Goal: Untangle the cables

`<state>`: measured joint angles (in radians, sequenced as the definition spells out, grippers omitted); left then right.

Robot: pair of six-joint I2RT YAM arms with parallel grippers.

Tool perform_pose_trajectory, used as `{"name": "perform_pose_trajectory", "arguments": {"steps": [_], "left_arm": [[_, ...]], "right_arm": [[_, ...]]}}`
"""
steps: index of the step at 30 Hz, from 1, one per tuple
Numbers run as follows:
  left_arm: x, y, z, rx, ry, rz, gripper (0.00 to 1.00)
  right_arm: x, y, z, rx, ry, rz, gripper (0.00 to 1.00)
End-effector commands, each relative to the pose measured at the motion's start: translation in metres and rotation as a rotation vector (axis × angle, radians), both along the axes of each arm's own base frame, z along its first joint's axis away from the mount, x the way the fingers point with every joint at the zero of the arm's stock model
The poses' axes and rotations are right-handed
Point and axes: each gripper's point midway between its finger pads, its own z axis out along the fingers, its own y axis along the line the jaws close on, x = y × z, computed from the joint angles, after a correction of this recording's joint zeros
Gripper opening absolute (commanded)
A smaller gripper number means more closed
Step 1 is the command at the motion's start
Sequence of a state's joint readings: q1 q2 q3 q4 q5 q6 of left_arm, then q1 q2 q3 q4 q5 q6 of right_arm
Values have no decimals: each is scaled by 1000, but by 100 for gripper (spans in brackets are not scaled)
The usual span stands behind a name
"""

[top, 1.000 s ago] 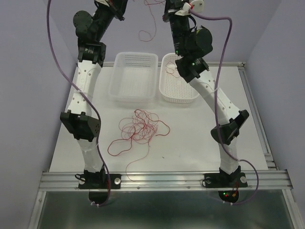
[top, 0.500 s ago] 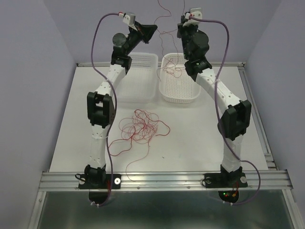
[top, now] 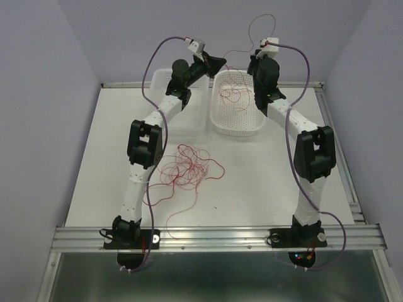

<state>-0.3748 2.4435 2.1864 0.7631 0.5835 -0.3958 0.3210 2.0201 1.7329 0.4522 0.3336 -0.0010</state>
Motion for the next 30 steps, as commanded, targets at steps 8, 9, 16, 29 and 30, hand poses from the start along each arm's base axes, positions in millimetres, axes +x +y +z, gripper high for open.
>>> {"name": "perform_pose_trajectory", "arguments": {"steps": [8,9,16,29,30], "left_arm": [[-7,-10,-45,116,141,38,0],[-9,-10,-42,116,160,56,2],[-4,-8,-67,184,267,111,44],[-27,23,19,240,98,197,70],[-31,27,33,232,76,205,70]], "right_arm": [[-14,2,-116,168,370,9,1],[-12,1,-131,168,405,-3,1],[-12,10,-206,131,657,-7,0],[-8,8,-218,85,725,-26,14],[-7,7,-209,89,710,-26,18]]}}
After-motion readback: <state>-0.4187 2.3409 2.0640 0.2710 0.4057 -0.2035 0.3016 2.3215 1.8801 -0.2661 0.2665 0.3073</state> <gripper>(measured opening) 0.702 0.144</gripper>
